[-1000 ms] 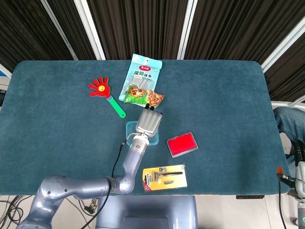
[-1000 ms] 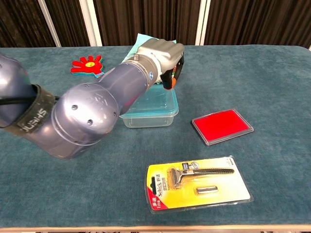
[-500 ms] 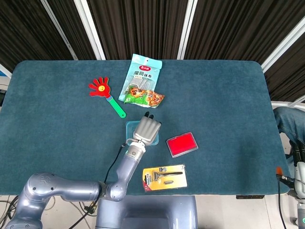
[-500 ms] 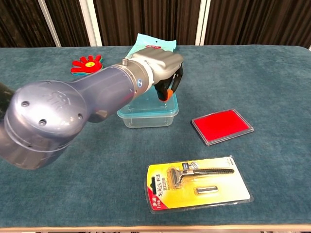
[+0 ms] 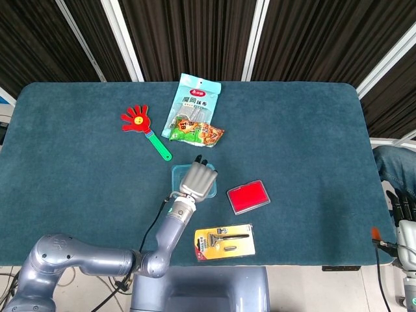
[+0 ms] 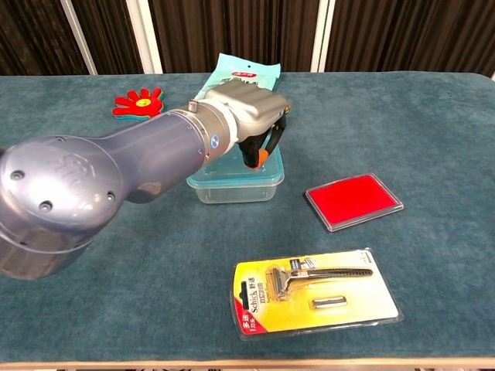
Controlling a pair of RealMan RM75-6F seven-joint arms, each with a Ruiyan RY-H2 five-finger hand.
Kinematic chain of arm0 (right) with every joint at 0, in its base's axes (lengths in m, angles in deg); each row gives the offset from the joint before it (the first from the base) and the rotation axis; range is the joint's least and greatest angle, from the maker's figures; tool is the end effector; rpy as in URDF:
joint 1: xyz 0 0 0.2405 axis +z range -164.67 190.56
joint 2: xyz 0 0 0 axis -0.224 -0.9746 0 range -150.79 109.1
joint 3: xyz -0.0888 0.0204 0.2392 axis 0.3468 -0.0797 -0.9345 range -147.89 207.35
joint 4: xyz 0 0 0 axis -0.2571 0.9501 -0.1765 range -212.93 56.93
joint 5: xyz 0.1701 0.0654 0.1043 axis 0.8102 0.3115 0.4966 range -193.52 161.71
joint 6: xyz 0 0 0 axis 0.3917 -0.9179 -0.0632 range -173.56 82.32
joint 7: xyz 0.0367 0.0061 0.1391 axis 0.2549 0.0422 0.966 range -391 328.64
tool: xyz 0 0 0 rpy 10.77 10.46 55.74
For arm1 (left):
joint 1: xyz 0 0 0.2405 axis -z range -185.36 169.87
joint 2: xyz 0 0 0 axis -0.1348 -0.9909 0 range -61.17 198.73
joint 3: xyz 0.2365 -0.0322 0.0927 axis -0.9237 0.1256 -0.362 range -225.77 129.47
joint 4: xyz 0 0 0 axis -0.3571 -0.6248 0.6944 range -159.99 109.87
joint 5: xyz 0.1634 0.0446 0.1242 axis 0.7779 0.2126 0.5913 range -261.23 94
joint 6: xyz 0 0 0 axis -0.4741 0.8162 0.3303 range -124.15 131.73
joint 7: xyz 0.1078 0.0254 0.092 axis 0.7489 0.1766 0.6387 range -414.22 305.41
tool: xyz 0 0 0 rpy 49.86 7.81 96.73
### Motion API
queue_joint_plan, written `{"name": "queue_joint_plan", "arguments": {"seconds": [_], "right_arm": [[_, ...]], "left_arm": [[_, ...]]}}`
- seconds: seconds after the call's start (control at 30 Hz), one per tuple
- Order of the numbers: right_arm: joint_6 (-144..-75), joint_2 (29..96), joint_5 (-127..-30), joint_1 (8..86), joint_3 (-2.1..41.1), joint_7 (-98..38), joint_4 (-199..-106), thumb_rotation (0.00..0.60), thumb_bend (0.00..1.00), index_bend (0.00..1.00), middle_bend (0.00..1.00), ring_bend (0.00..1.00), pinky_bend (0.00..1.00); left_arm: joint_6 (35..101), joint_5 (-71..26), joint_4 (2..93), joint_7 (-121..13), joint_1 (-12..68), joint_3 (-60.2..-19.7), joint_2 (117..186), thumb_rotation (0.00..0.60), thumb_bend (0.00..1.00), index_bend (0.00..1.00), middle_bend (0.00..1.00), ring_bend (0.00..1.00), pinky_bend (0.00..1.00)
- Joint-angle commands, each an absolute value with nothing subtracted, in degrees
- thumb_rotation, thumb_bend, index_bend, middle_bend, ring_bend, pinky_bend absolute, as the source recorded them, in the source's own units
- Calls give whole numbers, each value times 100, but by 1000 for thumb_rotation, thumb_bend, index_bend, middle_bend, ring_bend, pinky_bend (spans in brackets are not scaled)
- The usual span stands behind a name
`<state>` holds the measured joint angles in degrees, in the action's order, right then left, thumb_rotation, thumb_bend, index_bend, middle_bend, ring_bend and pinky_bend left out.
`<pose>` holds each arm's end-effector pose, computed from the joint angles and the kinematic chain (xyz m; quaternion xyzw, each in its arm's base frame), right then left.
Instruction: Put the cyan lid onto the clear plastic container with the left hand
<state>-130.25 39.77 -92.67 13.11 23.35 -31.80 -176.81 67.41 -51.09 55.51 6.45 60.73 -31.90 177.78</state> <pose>-0.3235 -0.1647 0.1831 0.5114 -0.4416 0.3663 0.6398 0.0126 0.3419 -0.1033 -0.8078 -0.2442 -0.2901 0.4513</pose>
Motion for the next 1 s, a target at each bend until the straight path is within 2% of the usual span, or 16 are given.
{"name": "queue_joint_plan", "arguments": {"seconds": [0.03,0.57,1.0], "right_arm": [[-13023,3977,-9248,1307,2336,-3195,-17692,600,414,35,0,0,0],[-13037,3994,-9207,1309,2325,-3278,-17685,600,414,35,0,0,0],[-13034,3986,-9165,1305,2314,-3284,-17719,600,414,35,0,0,0]], "left_arm": [[6758,-5097,5566,693,6098,-3223,17799,600,511,629,528,268,167],[6795,-5421,5852,999,6154,-3323,17763,600,511,633,528,267,156],[6807,-5434,5720,1066,6227,-3403,17882,600,511,635,527,267,155]]}}
